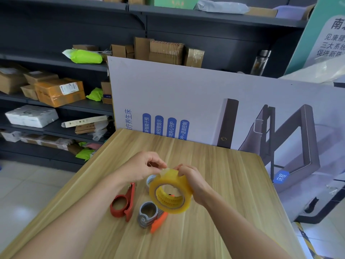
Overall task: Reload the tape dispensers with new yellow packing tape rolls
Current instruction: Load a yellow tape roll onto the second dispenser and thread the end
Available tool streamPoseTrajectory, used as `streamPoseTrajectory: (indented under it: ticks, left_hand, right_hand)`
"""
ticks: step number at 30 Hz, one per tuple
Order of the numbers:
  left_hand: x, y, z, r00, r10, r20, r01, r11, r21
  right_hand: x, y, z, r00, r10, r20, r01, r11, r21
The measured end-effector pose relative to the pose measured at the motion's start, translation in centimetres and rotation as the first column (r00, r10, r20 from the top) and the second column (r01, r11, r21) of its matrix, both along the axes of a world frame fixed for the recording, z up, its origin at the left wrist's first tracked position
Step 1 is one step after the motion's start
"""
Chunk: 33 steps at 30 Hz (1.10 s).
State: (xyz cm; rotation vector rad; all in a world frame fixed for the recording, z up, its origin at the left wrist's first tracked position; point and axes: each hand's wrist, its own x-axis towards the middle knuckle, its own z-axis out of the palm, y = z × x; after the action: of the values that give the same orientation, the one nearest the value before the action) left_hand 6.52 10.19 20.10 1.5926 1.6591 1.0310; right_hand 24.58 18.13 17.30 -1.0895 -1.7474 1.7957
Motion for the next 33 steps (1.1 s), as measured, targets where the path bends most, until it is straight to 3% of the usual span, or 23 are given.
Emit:
streamPoseTrajectory:
  ticks: [5,8,10,13,15,18,21,28,33]
  left_hand:
    - [1.4,-1.1,0.4,0.991,0.003,-0.131,0.005,0.998,0.057]
    - [2.6,-1.7,0.6,0.995,-0.024,-0.097,0.026,0.999,0.026]
    - [3.4,-2.0,0.5,0.994,0.038,-0.098,-0.038,0.999,0.002]
    - [4.2,-2.1,-0.2,0.935,0.243,-0.257,-0.239,0.97,0.047]
    - [4.5,-2.1,-1.1,0.896,0.363,-0.257,-0.35,0.932,0.1]
    - [4.5,-1.7,-2.8,0.858,0.475,-0.195,-0.462,0.88,0.11]
    - [3.6,-1.4,-4.5,0.843,0.526,-0.113,-0.526,0.85,0.034]
    - [-1.2,0.2,-8.4,0.858,0.512,0.036,-0.502,0.853,-0.145]
    - [-4.9,1.2,-11.1,0.883,0.452,0.126,-0.41,0.873,-0.265]
  right_hand:
    - [0.5,-0.1,0.0,0.999,0.028,0.039,-0.022,0.988,-0.154]
    - [0.8,-0.2,0.1,0.999,-0.016,0.028,0.021,0.986,-0.168]
    - [0.8,-0.5,-0.2,0.994,-0.112,-0.006,0.111,0.99,-0.088]
    - [0.7,-1.9,-1.1,0.947,-0.302,-0.11,0.314,0.942,0.119]
    - [0.9,-2.7,-1.6,0.938,-0.311,-0.156,0.343,0.901,0.265]
    - [0.8,-3.5,-2.4,0.998,-0.063,-0.015,0.064,0.932,0.355]
    - [0.2,-3.5,-3.6,0.952,0.144,0.269,-0.245,0.886,0.394]
    - [-1.6,-1.6,-6.2,0.81,-0.024,0.585,-0.43,0.654,0.622]
    - [-4.7,-1.1,-8.4,0.704,-0.09,0.705,-0.49,0.657,0.573]
